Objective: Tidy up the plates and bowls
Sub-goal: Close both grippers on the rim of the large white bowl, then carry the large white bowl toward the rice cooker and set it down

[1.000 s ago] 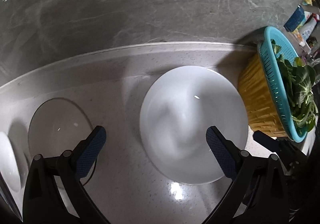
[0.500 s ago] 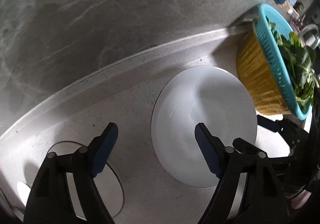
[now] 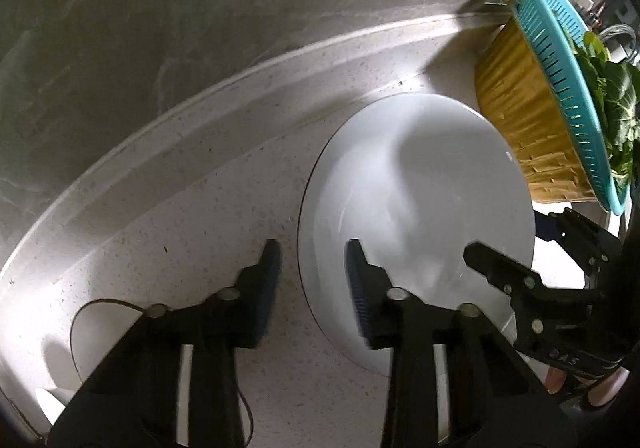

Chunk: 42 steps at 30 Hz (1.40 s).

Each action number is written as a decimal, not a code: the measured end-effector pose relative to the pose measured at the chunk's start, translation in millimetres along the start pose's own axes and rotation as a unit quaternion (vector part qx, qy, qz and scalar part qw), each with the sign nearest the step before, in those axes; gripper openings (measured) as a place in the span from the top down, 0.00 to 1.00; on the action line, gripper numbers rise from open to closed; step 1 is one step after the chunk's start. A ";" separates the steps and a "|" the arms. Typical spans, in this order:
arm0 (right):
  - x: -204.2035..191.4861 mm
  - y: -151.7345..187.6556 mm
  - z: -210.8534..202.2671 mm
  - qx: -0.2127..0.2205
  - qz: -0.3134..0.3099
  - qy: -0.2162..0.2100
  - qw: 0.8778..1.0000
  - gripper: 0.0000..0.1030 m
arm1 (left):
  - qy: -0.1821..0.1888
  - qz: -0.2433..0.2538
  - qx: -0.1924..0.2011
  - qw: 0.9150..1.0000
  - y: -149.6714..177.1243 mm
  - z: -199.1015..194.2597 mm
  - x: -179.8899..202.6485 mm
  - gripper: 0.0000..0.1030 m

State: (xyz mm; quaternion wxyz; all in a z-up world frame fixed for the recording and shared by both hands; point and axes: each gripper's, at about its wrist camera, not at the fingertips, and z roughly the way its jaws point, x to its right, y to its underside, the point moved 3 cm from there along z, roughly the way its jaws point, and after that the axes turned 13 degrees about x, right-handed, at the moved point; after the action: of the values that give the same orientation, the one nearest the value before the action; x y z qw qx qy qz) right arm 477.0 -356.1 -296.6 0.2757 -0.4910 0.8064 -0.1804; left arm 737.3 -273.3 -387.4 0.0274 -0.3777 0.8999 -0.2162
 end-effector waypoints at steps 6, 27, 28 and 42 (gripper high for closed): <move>-6.3 -6.0 20.6 -0.009 0.016 0.011 1.000 0.46 | -0.003 -0.007 0.001 1.000 1.7 1.5 -0.1 0.77; -15.4 -6.8 36.8 -0.011 -0.004 0.013 1.000 0.88 | -0.019 -0.026 0.015 0.999 20.1 -3.0 13.7 0.92; -8.3 -5.5 28.9 -0.011 -0.005 0.011 1.000 0.88 | -0.019 -0.028 0.016 0.999 23.8 -5.9 16.8 0.92; -54.3 -3.5 -5.0 -0.017 -0.049 -0.034 0.998 0.88 | -0.016 -0.079 0.039 0.996 77.9 -78.1 6.2 0.92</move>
State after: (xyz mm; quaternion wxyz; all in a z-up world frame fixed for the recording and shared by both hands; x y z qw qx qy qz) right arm 496.2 -309.2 -276.2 0.2856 -0.5406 0.7742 -0.1634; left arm 664.2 -200.5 -347.9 0.0397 -0.4497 0.8575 -0.2467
